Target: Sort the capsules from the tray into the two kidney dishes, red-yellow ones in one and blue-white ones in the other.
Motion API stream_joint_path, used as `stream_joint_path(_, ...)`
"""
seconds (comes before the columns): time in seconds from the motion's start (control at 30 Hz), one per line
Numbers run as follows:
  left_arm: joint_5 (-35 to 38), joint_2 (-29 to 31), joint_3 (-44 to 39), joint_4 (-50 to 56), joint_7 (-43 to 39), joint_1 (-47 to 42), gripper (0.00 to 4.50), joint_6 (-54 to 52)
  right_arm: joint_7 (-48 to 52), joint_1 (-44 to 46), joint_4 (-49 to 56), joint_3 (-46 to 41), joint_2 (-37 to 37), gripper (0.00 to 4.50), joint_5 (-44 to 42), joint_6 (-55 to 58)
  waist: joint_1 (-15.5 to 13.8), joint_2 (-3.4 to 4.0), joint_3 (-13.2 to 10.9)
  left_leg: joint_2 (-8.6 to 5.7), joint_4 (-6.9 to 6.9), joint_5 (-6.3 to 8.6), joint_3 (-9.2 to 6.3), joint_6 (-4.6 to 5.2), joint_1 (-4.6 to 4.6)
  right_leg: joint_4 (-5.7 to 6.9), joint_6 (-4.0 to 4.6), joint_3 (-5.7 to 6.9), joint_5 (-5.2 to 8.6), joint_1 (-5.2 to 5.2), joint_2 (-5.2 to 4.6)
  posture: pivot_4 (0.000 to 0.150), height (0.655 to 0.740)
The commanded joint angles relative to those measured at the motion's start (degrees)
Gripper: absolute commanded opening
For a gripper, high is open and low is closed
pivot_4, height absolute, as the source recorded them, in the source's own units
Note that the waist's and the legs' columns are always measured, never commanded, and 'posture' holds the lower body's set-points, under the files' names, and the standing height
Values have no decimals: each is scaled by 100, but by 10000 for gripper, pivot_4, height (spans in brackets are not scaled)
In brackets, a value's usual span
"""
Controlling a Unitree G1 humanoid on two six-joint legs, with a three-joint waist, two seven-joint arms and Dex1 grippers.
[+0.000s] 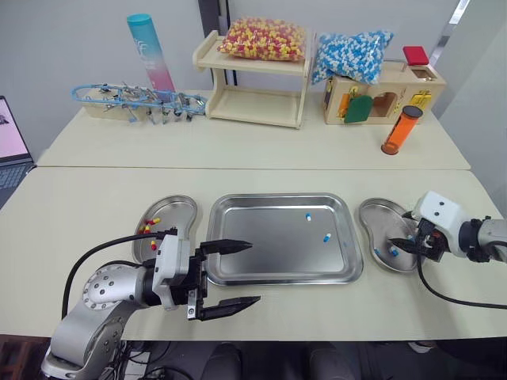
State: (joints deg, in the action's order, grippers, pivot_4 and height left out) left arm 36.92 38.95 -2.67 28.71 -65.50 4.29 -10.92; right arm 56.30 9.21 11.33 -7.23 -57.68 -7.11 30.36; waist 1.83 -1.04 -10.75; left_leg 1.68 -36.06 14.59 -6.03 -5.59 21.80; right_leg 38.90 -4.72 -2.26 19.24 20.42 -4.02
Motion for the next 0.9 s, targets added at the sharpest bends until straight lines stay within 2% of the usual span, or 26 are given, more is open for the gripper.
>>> stream_joint_path(0.03, -77, -6, -81, 122, 175, 57, 45000, 22, -124, -224, 272, -578, 18, 44866, -137, -397, -4, 0, 0, 0, 0, 0, 1, 0, 0, 0, 0, 0, 0, 0, 0, 1500, 7400)
stream_joint_path(0.2, 52, 62, -507, 202, 721, 88, 45000, -281, 111, -729, 489, -1223, 302, 44866, -641, -1142, -8, 0, 0, 0, 0, 0, -1, 0, -1, 0, 0, 1, 0, -2, 0, 1500, 7400)
stream_joint_path(0.3, 404, 77, -1428, -56, 1600, 46, 45000, -845, 485, -1249, 497, -1736, 231, 44866, -773, -1703, -10, 0, 0, 0, 0, 0, -2, 0, -2, 0, 0, 2, 0, -3, 0, 1500, 7400)
stream_joint_path(0.37, 266, 235, -2128, -527, 1835, 116, 45000, -908, 758, -1452, 326, -2077, 126, 44866, -929, -1863, 6, 1, 0, 0, 0, 0, -2, 0, -4, 1, 0, 3, 0, -5, 0, 1500, 7400)
stream_joint_path(0.47, 122, 442, -2767, -1129, 1902, 133, 45000, -847, 1097, -1620, 27, -2329, -54, 44866, -1042, -2025, 23, 1, 0, 0, 1, 0, 0, 1, -12, 3, 0, 0, 0, -5, 1, 1500, 7400)
stream_joint_path(0.6, -330, 909, -3643, -2388, 1933, 272, 45000, -613, 1607, -1656, -873, -2489, -461, 44866, -1022, -2303, 14, 1, 0, 1, 1, 0, 1, 0, -12, 1, 0, 1, 0, -9, 0, 1500, 7400)
stream_joint_path(0.73, -829, 1139, -3845, -3007, 2035, 684, 45000, -633, 1855, -1529, -1576, -2395, -711, 44866, -986, -2601, 18, 1, 0, 0, 5, 1, 7, 1, -12, -4, 0, -3, 1, -7, 0, 1500, 7400)
stream_joint_path(0.9, -926, 1175, -4091, -3671, 1468, 1149, 45000, -270, 2201, -1627, -2356, -2309, -1008, 44866, -742, -3115, 18, 0, 0, 1, 6, 1, 9, 1, -12, -2, 0, -3, 1, -6, 0, 1500, 7400)
